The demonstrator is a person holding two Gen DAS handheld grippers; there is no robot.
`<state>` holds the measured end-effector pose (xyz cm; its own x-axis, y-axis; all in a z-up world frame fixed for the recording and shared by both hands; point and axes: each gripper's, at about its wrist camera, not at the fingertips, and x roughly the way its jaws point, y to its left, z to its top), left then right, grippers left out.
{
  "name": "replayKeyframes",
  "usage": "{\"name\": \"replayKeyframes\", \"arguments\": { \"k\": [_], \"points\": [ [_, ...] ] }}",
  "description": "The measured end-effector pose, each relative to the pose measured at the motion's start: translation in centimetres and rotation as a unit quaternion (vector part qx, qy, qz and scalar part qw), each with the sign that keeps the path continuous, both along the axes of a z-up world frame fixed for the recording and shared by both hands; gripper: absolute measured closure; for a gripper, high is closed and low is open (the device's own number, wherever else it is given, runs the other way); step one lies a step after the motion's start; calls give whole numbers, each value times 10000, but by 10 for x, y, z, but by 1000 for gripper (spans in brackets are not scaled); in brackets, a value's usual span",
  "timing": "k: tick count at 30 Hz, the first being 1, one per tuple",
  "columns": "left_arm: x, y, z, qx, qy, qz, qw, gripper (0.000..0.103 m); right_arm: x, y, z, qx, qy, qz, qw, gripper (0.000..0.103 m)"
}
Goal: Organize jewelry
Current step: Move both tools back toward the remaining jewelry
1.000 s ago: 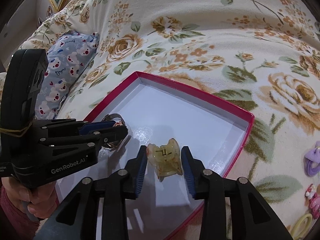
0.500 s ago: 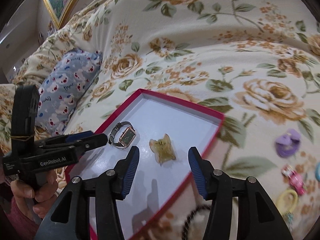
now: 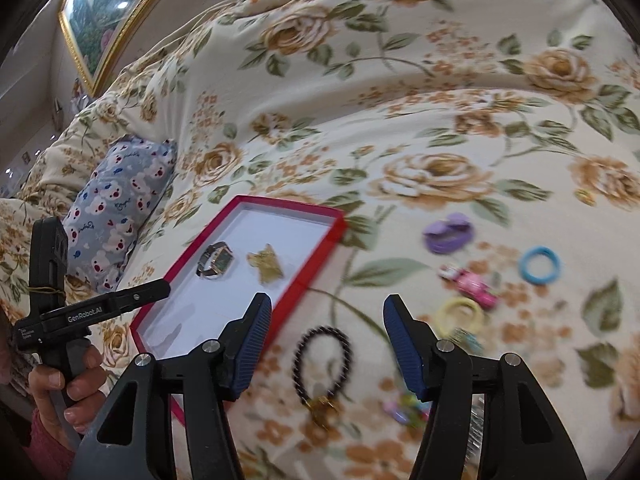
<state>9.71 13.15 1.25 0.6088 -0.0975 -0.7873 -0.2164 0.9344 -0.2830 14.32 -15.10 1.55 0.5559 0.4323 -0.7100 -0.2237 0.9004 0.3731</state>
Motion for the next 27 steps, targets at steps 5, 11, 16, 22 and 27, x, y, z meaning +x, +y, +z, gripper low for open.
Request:
{"name": "replayKeyframes", "arguments": {
  "k": [5, 11, 16, 22, 27],
  "points": [
    [-4, -20, 5, -50, -11, -274, 9996, 39, -22, -25, -1, -202, -10, -244, 9995, 41],
    [2, -46, 5, -4, 51, -677, 9977, 38, -40, -60, -9, -243, 127, -625, 9977, 41],
    [7, -71, 4, 116, 95, -1022, 9947, 38, -46, -77, -11, -262, 138, -841, 9960, 41],
    [12, -93, -1, 216, 176, -1284, 9913, 38, -47, -85, -13, -255, 138, -921, 9953, 42],
    [20, -105, -8, 226, 270, -1458, 9887, 39, -43, -85, -19, -175, 187, -892, 9957, 50]
  ]
}}
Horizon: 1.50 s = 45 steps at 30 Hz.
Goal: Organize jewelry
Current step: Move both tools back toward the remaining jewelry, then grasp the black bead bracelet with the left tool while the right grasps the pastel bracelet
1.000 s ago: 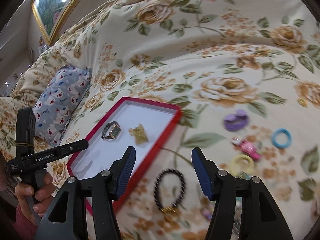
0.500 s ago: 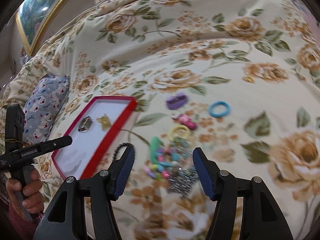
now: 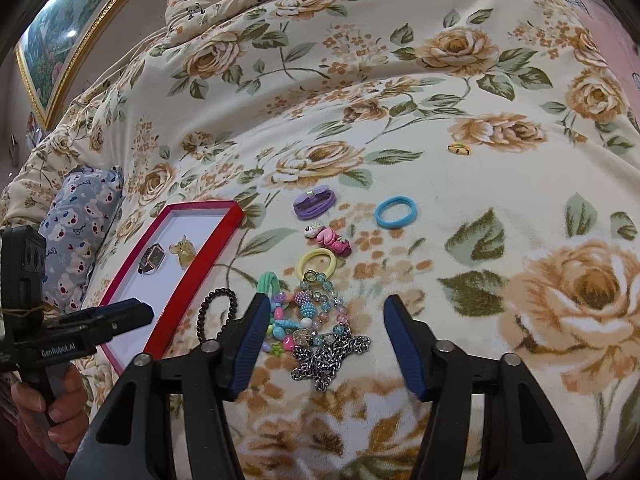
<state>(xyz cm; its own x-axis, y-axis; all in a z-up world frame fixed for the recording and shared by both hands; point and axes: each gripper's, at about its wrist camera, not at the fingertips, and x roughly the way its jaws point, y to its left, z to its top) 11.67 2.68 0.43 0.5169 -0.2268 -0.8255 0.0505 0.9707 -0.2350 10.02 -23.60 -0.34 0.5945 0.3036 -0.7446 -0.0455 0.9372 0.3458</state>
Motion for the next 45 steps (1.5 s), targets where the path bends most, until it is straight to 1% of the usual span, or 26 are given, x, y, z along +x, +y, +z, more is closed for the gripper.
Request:
{"name": "replayKeyframes", "arguments": {
  "k": [2, 6, 10, 12, 14, 16, 18, 20, 21, 22, 23, 24, 25, 29, 31, 37, 45],
  "points": [
    [4, -7, -3, 33, 32, -101, 9999, 39, 4, 0, -4, 54, 65, 25, 10000, 55],
    [14, -22, -10, 139, 89, -284, 9995, 40, 16, 3, -14, -17, 235, 156, 9996, 64],
    [28, -40, -20, 228, 214, -506, 9982, 40, 30, 10, -23, -172, 365, 400, 9984, 64],
    [35, -46, -27, 328, 251, -571, 9975, 43, 37, 14, -30, -256, 437, 471, 9976, 65],
    [43, -54, -36, 394, 362, -652, 9964, 47, 43, 16, -38, -309, 547, 523, 9967, 65],
    [50, -58, -44, 413, 467, -710, 9955, 51, 47, 18, -47, -353, 662, 580, 9955, 67],
    [57, -62, -53, 471, 579, -749, 9944, 54, 49, 19, -54, -400, 717, 589, 9949, 71],
    [61, -64, -61, 540, 657, -756, 9935, 63, 48, 21, -55, -490, 684, 625, 9945, 72],
    [63, -65, -64, 593, 632, -741, 9935, 67, 47, 22, -55, -558, 674, 642, 9941, 76],
    [65, -67, -66, 645, 588, -753, 9933, 78, 47, 23, -55, -584, 664, 655, 9939, 78],
    [65, -69, -66, 672, 566, -771, 9931, 88, 48, 23, -55, -566, 666, 666, 9939, 86],
    [66, -69, -67, 665, 553, -793, 9931, 92, 48, 22, -56, -486, 671, 690, 9942, 96],
    [68, -69, -67, 605, 552, -801, 9934, 96, 48, 22, -56, -439, 677, 682, 9944, 96],
    [64, -65, -63, 524, 433, -785, 9946, 96, 46, 19, -48, -326, 565, 592, 9961, 96],
    [59, -61, -57, 434, 348, -769, 9955, 96, 43, 15, -38, -235, 428, 519, 9975, 96],
    [41, -44, -31, 147, 60, -695, 9975, 96, 35, 6, -6, -10, 51, 335, 9994, 96],
    [15, -18, 0, -237, -276, -598, 9975, 96, 25, 13, 21, 68, -265, 364, 9990, 96]
  ]
}}
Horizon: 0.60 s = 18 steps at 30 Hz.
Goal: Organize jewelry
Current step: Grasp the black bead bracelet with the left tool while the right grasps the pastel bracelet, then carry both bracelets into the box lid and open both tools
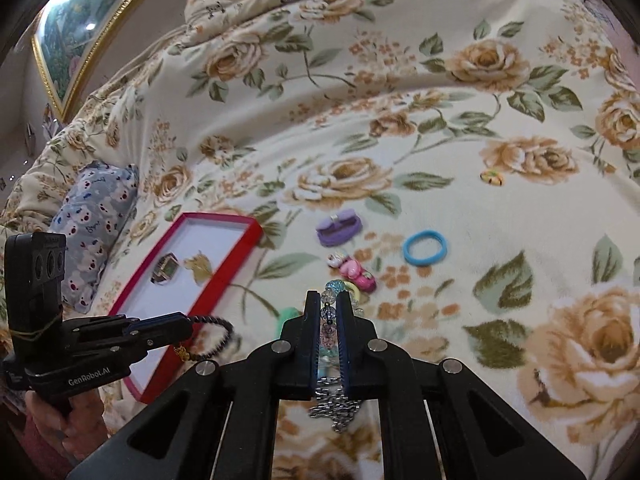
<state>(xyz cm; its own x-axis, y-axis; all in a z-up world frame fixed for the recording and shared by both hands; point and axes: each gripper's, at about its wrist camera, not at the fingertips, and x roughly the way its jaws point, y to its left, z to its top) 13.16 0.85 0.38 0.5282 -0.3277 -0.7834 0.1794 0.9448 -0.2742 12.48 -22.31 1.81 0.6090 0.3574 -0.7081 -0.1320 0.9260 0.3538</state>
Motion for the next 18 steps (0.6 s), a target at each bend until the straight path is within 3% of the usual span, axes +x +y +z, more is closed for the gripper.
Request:
{"name": "replayKeyframes", "arguments": {
  "k": [10, 18],
  "points": [
    [-30, 30, 27, -125, -308, 258, 9991, 96, -8, 18, 33, 33, -374, 187, 9991, 96],
    [-50, 58, 38, -156, -405, 554, 9975, 96, -9, 41, 36, 132, -405, 433, 9982, 96]
  ]
}}
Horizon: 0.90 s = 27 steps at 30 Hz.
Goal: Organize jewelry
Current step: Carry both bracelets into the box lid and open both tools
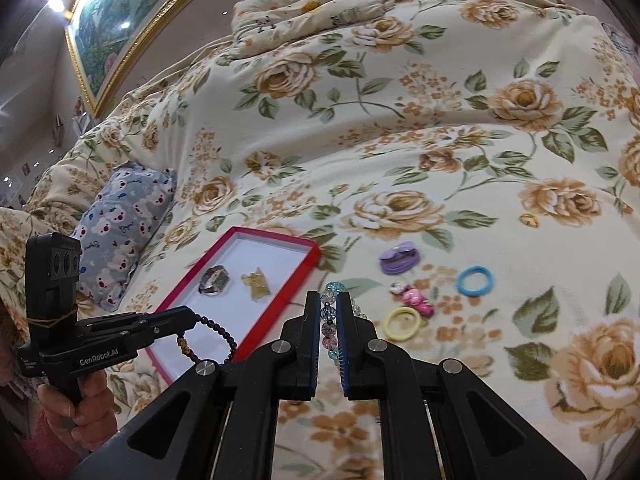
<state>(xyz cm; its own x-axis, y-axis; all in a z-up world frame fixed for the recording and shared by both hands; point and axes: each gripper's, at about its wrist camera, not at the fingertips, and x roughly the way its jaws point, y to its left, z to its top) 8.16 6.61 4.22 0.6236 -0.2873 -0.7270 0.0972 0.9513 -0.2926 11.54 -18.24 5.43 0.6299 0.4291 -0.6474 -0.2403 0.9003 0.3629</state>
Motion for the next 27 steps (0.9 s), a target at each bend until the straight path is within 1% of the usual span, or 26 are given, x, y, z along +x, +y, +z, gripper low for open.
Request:
{"name": "replayKeyframes", "arguments": {
  "k": [12, 18, 27],
  "points": [
    [-12, 42, 5, -27, -45, 435, 9990, 96, 10, 50, -5, 154, 67, 558, 9983, 96],
    [-14, 63, 1, -22, 12, 691, 9976, 96, 19, 81, -12, 214, 127, 855, 9960, 96],
    [-6, 90, -9, -48, 105, 1033, 9946, 96, 34, 130, -23, 315, 226, 1281, 9910, 96]
  ]
}}
